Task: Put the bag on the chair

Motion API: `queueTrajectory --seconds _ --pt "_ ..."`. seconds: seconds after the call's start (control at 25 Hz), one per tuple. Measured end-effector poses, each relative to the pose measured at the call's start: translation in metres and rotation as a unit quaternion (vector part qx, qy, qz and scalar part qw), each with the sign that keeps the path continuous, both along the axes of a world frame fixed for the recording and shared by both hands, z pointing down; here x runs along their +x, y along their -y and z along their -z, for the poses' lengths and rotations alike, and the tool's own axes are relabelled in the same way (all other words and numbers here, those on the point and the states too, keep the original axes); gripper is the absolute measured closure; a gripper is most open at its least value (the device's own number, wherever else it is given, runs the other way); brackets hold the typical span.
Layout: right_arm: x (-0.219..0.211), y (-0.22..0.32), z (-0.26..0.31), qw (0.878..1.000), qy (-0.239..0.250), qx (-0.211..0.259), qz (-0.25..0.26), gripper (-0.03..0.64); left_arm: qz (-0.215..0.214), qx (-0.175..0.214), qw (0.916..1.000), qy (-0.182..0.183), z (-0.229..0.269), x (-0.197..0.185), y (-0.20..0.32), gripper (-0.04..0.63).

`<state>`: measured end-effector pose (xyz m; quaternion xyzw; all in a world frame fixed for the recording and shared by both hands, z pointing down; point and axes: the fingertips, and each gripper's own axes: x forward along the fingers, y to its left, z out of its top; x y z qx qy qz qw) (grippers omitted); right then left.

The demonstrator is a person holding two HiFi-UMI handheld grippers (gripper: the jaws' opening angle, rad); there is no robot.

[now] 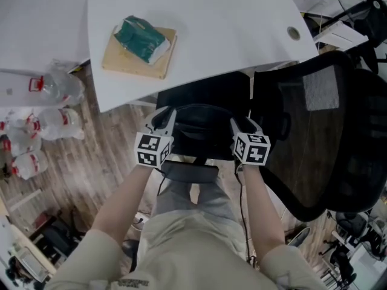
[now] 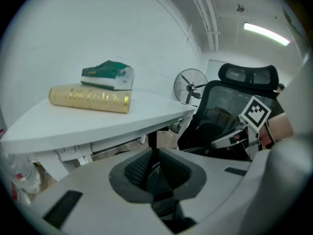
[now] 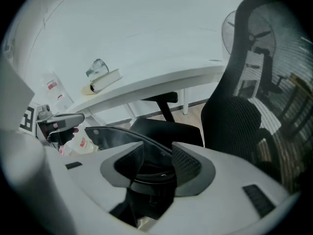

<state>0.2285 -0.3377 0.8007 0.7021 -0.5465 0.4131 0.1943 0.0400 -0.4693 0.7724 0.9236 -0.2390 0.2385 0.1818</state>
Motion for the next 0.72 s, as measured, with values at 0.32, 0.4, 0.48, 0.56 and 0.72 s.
queueTrajectory --seconds 0.32,0.4,0.48,0.56,0.72 --pt "-0.017 0.019 0.096 0.997 -0.029 0.069 0.033 0.546 -0.002 0.064 0.9977 -0.023 0.090 -0.008 0.002 0.554" --pt "-0.020 0.024 0.128 0.994 -0.040 0.094 0.038 0.561 -0.001 0.076 0.9965 -0.033 0.116 -0.011 0.004 0.554" --pt "-0.025 0.029 0.161 0.991 -0.049 0.120 0.045 0.568 -0.001 0.090 0.9951 -0.041 0.141 -0.014 0.005 0.554" --pt "-0.031 0.032 0.195 0.986 -0.055 0.146 0.051 0.574 -0.003 0.107 0.9930 -0.049 0.166 -0.017 0.007 0.554" --pt "-0.048 0.034 0.268 0.975 -0.066 0.199 0.070 0.588 -0.007 0.143 0.9876 -0.065 0.219 -0.020 0.005 0.554"
